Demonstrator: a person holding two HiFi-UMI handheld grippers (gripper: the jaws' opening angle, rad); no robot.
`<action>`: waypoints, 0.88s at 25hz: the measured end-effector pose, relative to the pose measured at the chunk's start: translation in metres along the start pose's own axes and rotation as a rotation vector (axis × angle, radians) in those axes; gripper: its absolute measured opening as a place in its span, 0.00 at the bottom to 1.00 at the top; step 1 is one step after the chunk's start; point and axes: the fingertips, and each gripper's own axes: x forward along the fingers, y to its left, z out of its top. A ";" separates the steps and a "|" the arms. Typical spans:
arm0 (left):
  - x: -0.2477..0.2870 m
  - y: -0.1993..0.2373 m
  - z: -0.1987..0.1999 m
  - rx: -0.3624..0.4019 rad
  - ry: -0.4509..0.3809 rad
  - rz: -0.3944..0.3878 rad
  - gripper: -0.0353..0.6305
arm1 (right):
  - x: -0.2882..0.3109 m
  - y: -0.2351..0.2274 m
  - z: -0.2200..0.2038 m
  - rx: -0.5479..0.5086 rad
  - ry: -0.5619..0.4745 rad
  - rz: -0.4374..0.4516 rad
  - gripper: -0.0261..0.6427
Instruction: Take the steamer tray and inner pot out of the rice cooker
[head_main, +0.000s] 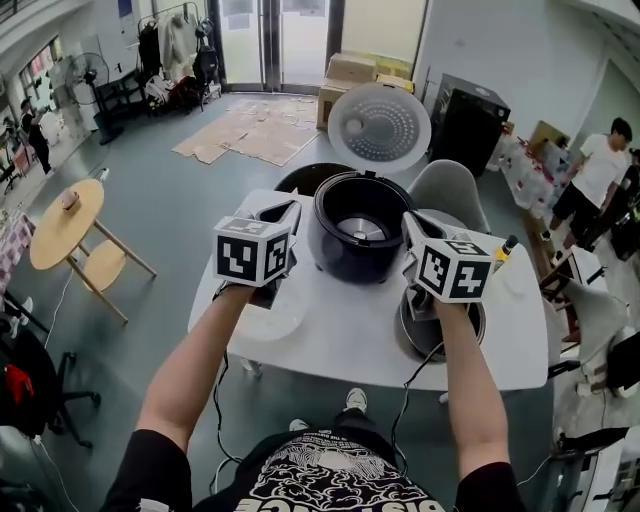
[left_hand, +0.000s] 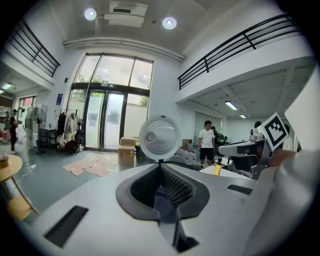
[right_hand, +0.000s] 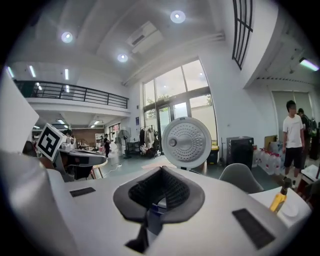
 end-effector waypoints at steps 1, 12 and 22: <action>-0.004 0.003 0.001 0.011 -0.013 0.011 0.08 | -0.002 0.003 0.002 -0.015 -0.017 -0.006 0.06; -0.020 0.010 0.005 0.111 -0.069 0.070 0.08 | -0.022 -0.006 0.008 -0.093 -0.106 -0.094 0.06; -0.023 0.013 0.007 0.119 -0.064 0.078 0.08 | -0.028 -0.008 0.011 -0.094 -0.112 -0.098 0.06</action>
